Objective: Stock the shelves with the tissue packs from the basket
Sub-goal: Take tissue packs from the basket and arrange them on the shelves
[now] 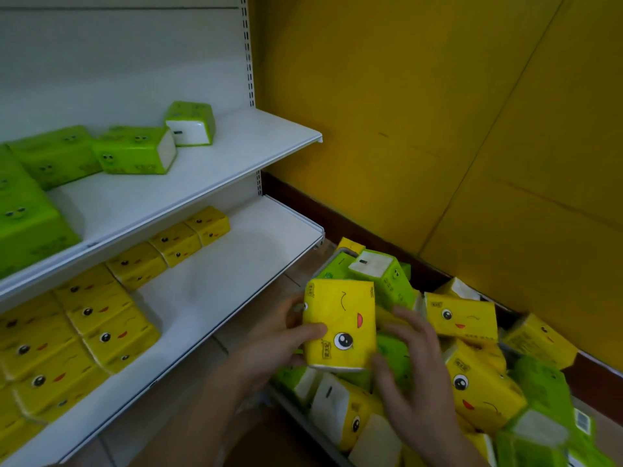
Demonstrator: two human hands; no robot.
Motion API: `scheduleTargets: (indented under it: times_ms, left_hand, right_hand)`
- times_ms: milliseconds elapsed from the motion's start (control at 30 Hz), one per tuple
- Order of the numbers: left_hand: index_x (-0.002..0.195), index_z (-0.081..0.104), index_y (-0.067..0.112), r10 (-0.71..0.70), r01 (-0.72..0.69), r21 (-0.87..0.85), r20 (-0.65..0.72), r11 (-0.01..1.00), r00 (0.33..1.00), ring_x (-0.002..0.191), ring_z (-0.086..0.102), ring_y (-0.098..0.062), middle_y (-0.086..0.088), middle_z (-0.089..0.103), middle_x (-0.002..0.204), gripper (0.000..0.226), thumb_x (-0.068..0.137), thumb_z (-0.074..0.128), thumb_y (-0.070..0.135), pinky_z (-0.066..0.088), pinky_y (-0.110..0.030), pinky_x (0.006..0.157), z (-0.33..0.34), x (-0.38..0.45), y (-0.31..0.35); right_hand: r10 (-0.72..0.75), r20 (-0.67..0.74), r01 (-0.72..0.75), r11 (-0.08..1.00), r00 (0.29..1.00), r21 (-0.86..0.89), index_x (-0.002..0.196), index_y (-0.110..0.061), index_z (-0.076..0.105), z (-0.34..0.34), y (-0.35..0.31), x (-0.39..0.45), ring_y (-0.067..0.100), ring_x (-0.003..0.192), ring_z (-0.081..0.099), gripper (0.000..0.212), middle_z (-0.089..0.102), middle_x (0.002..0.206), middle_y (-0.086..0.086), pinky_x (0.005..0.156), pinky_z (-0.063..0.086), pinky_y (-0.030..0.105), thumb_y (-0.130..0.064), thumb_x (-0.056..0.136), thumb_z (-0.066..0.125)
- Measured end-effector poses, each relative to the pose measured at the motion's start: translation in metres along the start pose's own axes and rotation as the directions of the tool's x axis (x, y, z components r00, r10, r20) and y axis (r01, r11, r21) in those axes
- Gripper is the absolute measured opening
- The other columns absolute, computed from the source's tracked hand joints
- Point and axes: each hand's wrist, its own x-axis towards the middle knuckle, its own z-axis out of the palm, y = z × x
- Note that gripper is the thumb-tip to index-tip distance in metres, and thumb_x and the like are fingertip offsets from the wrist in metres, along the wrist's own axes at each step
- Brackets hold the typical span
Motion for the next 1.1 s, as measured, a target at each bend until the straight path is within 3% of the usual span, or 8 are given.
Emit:
scheduleTargets:
  times_ms: [133, 267, 333, 467, 600, 700, 833, 1100]
  left_hand:
    - [0.134, 0.051, 0.033, 0.06, -0.06, 0.081, 0.009, 0.995, 0.998, 0.105, 0.07, -0.022, 0.003, 0.07, 0.12, 0.058, 0.082, 0.072, 0.019, 0.056, -0.041, 0.09, -0.021, -0.016, 0.026]
    - [0.122, 0.063, 0.031, 0.142, -0.129, 0.075, -0.205, 0.989, 0.968, 0.099, 0.071, -0.019, 0.002, 0.073, 0.11, 0.036, 0.088, 0.069, 0.021, 0.057, -0.032, 0.08, -0.05, -0.037, 0.049]
    - [0.114, 0.065, 0.029, 0.138, -0.123, 0.065, -0.35, 0.99, 0.927, 0.101, 0.07, -0.022, -0.004, 0.07, 0.112, 0.032, 0.084, 0.074, 0.036, 0.059, -0.038, 0.081, -0.066, -0.047, 0.052]
    - [0.105, 0.061, 0.03, 0.086, -0.002, 0.16, -0.52, 0.987, 0.85, 0.098, 0.069, -0.026, -0.006, 0.069, 0.108, 0.04, 0.073, 0.077, 0.049, 0.058, -0.052, 0.085, -0.098, -0.068, 0.044]
    - [0.125, 0.054, 0.02, 0.049, 0.121, 0.256, -0.568, 0.959, 0.821, 0.105, 0.065, -0.026, -0.009, 0.061, 0.128, 0.035, 0.096, 0.058, 0.039, 0.057, -0.045, 0.09, -0.146, -0.085, 0.036]
    - [0.148, 0.035, 0.014, 0.04, 0.409, 0.601, -0.593, 0.687, 0.804, 0.133, 0.046, -0.027, -0.009, 0.04, 0.152, 0.056, 0.102, 0.043, 0.045, 0.039, -0.03, 0.104, -0.188, -0.089, 0.025]
    - [0.145, 0.04, 0.014, -0.037, 0.547, 0.738, -0.582, 0.395, 0.812, 0.135, 0.043, -0.027, -0.011, 0.044, 0.15, 0.053, 0.103, 0.036, 0.045, 0.038, -0.032, 0.106, -0.241, -0.077, -0.009]
    - [0.148, 0.03, 0.029, 0.078, 0.605, 0.792, -0.61, 0.083, 0.788, 0.136, 0.033, -0.033, -0.007, 0.028, 0.152, 0.051, 0.101, 0.032, 0.05, 0.044, -0.046, 0.102, -0.325, -0.013, -0.078]
  right_hand:
    - [0.341, 0.294, -0.431, 0.836, 0.893, 0.339, 0.13, -0.048, 0.044, 0.008, -0.03, 0.047, -0.008, 0.105, 0.06, 0.048, 0.06, 0.115, -0.03, 0.076, 0.052, 0.014, -0.041, 0.088, 0.066]
    - [0.348, 0.392, -0.511, 0.716, 0.852, 0.475, 0.111, -0.029, 0.059, 0.036, -0.049, 0.078, 0.013, 0.085, 0.071, 0.027, 0.072, 0.094, -0.008, 0.065, 0.06, 0.033, -0.021, 0.088, 0.07]
    - [0.411, 0.342, -0.534, 0.691, 0.845, 0.487, 0.1, -0.031, 0.059, 0.061, -0.057, 0.086, 0.022, 0.086, 0.071, 0.025, 0.069, 0.091, -0.004, 0.068, 0.061, 0.049, -0.035, 0.081, 0.076]
    - [0.414, 0.488, -0.619, 0.675, 0.768, 0.401, 0.098, -0.03, 0.06, 0.119, -0.077, 0.096, 0.023, 0.091, 0.069, 0.031, 0.068, 0.101, 0.003, 0.078, 0.059, 0.051, -0.049, 0.077, 0.073]
    - [0.413, 0.584, -0.664, 0.677, 0.699, 0.316, 0.096, -0.028, 0.059, 0.182, -0.087, 0.105, 0.026, 0.09, 0.068, 0.025, 0.067, 0.1, 0.004, 0.078, 0.058, 0.054, -0.039, 0.079, 0.074]
    - [0.44, 0.533, -0.64, 0.717, 0.723, 0.276, 0.093, -0.032, 0.054, 0.239, -0.092, 0.116, 0.026, 0.088, 0.066, 0.023, 0.065, 0.096, 0.002, 0.076, 0.058, 0.052, -0.04, 0.078, 0.069]
    - [0.533, 0.45, -0.658, 0.731, 0.716, 0.182, 0.103, -0.024, 0.054, 0.316, -0.085, 0.14, 0.033, 0.089, 0.063, 0.023, 0.064, 0.105, 0.014, 0.077, 0.057, 0.048, -0.031, 0.083, 0.063]
    - [0.605, 0.448, -0.722, 0.676, 0.658, 0.148, 0.125, -0.013, 0.055, 0.462, -0.054, 0.166, 0.037, 0.107, 0.059, 0.036, 0.062, 0.12, 0.019, 0.088, 0.05, 0.041, -0.023, 0.091, 0.054]
